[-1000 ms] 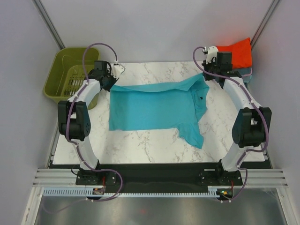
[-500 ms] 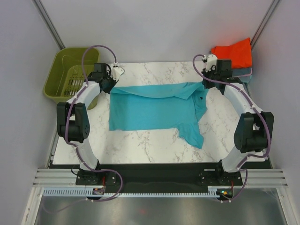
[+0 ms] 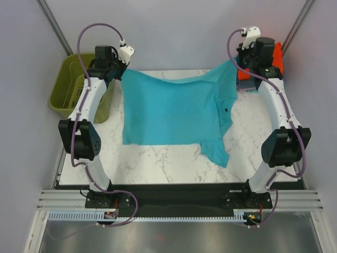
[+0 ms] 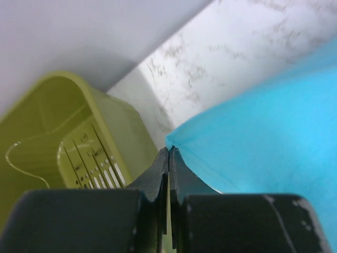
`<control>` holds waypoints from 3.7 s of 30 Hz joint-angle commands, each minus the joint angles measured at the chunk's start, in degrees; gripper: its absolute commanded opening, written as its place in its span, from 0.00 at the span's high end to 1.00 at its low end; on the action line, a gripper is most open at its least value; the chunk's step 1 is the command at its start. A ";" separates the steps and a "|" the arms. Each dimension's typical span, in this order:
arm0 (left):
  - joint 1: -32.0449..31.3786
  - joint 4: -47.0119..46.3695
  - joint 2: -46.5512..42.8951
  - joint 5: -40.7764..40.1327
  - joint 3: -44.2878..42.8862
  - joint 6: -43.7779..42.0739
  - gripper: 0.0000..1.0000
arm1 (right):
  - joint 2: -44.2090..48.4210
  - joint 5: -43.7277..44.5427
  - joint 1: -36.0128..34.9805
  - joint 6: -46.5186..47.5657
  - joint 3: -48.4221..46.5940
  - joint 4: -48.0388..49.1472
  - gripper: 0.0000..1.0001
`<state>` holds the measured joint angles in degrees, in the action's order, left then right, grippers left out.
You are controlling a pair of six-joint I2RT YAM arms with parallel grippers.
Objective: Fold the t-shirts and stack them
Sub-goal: Fold the tshirt
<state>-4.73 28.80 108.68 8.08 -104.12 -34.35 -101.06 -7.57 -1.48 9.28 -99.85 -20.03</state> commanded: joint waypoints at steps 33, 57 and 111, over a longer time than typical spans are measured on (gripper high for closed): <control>-1.95 9.88 -44.79 5.90 -8.12 0.34 0.98 | 41.04 12.76 2.97 6.98 -25.48 -19.18 1.00; -0.63 1.53 -1.22 -1.48 16.95 -10.30 0.98 | -8.25 -2.80 2.71 12.70 8.30 3.60 1.00; -1.33 0.03 1.80 -1.66 6.63 0.69 0.98 | -6.98 -3.76 1.12 5.75 8.78 3.60 1.00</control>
<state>-6.07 29.78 115.87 4.78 -99.70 -36.12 -113.80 -9.69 -0.25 15.77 -94.63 -17.41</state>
